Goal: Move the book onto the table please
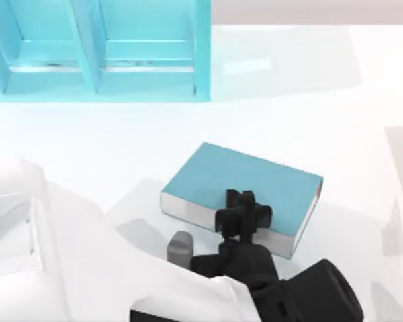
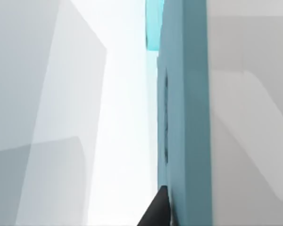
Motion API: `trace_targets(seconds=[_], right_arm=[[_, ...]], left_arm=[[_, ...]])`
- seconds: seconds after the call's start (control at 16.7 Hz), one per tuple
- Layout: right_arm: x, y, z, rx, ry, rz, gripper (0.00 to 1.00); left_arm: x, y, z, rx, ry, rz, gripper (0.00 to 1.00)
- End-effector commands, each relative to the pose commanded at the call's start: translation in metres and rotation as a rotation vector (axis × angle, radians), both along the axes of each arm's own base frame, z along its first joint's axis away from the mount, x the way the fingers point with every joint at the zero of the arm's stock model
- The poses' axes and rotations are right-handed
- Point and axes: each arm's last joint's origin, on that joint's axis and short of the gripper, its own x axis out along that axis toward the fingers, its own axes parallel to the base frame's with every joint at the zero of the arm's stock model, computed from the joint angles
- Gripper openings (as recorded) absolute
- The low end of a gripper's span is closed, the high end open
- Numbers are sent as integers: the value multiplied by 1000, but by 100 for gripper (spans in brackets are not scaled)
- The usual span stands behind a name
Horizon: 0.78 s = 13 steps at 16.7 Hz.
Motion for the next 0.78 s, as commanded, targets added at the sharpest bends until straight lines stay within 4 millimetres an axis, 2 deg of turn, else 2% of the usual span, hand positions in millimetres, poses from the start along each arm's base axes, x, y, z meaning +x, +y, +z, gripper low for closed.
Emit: trace_targets(seconds=[0.12, 0.78], right_arm=[[0, 0, 0, 0, 0, 0, 100], [0, 0, 0, 0, 0, 0, 100]], left_arm=[[0, 0, 0, 0, 0, 0, 0], [0, 0, 0, 0, 0, 0, 83]])
